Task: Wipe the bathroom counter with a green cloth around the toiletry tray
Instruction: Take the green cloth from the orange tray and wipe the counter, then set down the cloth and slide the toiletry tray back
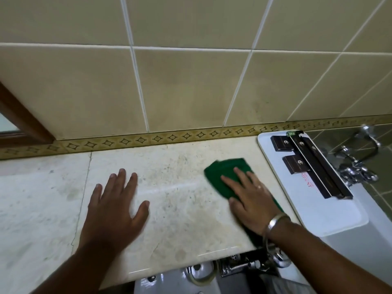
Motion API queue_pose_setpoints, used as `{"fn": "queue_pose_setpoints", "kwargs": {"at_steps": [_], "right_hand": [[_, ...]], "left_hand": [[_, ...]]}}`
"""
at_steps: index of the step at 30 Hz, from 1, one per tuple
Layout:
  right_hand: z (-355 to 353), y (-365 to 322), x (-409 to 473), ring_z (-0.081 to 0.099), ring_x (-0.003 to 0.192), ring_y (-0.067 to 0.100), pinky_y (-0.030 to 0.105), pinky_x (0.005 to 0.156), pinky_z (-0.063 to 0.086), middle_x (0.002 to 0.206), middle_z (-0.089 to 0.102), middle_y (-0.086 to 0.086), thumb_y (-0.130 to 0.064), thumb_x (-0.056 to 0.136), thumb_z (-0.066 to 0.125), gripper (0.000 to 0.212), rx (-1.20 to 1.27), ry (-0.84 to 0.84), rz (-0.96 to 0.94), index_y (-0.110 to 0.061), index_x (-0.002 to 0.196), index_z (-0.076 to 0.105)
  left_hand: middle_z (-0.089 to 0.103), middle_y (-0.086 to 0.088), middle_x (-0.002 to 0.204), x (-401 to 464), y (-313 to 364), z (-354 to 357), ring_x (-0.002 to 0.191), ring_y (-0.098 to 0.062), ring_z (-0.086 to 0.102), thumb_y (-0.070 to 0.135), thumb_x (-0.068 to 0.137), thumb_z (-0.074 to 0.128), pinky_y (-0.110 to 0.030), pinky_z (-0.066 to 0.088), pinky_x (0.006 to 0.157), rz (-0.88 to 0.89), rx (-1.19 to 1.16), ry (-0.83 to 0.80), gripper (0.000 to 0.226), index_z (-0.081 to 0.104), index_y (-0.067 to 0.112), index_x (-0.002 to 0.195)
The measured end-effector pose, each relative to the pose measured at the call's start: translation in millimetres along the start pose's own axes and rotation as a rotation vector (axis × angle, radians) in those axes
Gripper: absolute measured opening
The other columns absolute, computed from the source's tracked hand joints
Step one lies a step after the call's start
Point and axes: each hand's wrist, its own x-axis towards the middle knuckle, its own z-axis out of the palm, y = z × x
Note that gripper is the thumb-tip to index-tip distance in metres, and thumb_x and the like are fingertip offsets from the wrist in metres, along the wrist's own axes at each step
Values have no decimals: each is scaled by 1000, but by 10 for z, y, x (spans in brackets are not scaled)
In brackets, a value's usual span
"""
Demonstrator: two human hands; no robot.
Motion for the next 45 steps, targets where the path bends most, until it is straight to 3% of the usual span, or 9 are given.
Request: {"fn": "queue_pose_setpoints", "kwargs": {"at_steps": [3,8,10,16,24,27,34,40,45], "right_hand": [[-188,-325,562,7,145,34,49,117,7,161,12,5,-28,87,43,60,19,10,127,-35,144,27],[-20,-1182,466,9,145,34,52,112,-11,155,32,6,-16,75,46,42,-28,-85,-479,-16,115,56],[30,-1137,114,9,145,31,52,114,-9,155,32,3,-16,72,42,41,2,-80,-572,-19,110,57],[-185,-441,-122,13,146,23,37,117,11,160,15,2,-15,86,43,60,34,-3,-186,-27,144,34],[-207,-776,419,20,143,30,38,113,21,160,12,11,-51,79,23,73,-177,-149,-62,-39,150,11],[-111,-1356,771,12,145,33,40,115,16,161,3,11,-54,77,21,75,-233,-236,-149,-43,149,6],[372,-3293,1371,1,146,37,46,116,7,161,-7,13,-51,84,20,67,-340,-286,-441,-46,148,-1],[460,-3633,1237,-2,146,34,46,116,3,161,-8,10,-44,90,22,64,-383,-273,-466,-41,149,-3],[222,-3174,562,1,147,32,43,117,6,161,-5,8,-26,93,39,73,-135,-86,-522,-35,151,-3]], "left_hand": [[11,-4,166,5,-17,10,153,-21,9,63,86,18,-46,4,123,4,-22,9,80,20,24,157],[17,-4,165,-18,-31,-10,153,-19,11,39,89,27,-42,4,124,11,-157,39,69,27,21,155],[23,-3,163,-9,-46,-22,152,-18,16,33,89,28,-40,5,124,16,-227,72,66,32,19,154],[26,1,162,-75,7,-34,152,-18,17,49,97,21,-46,9,124,77,-257,83,64,26,23,155],[17,1,165,-172,-103,-182,151,-18,19,67,94,6,-52,0,121,610,185,-132,69,13,37,155],[12,0,166,-307,-670,-385,151,-18,18,71,90,4,-49,13,120,560,271,-202,75,6,36,156],[6,1,167,-777,-2091,-913,152,-20,14,60,98,19,-40,20,119,129,357,-367,67,7,32,157],[6,-1,167,-937,-2033,-880,149,-27,24,68,94,24,-47,29,115,-181,325,-386,75,13,28,157],[10,-9,166,-846,-1548,-1015,152,-32,11,75,89,13,-48,10,122,72,529,-222,87,9,20,157]]}}
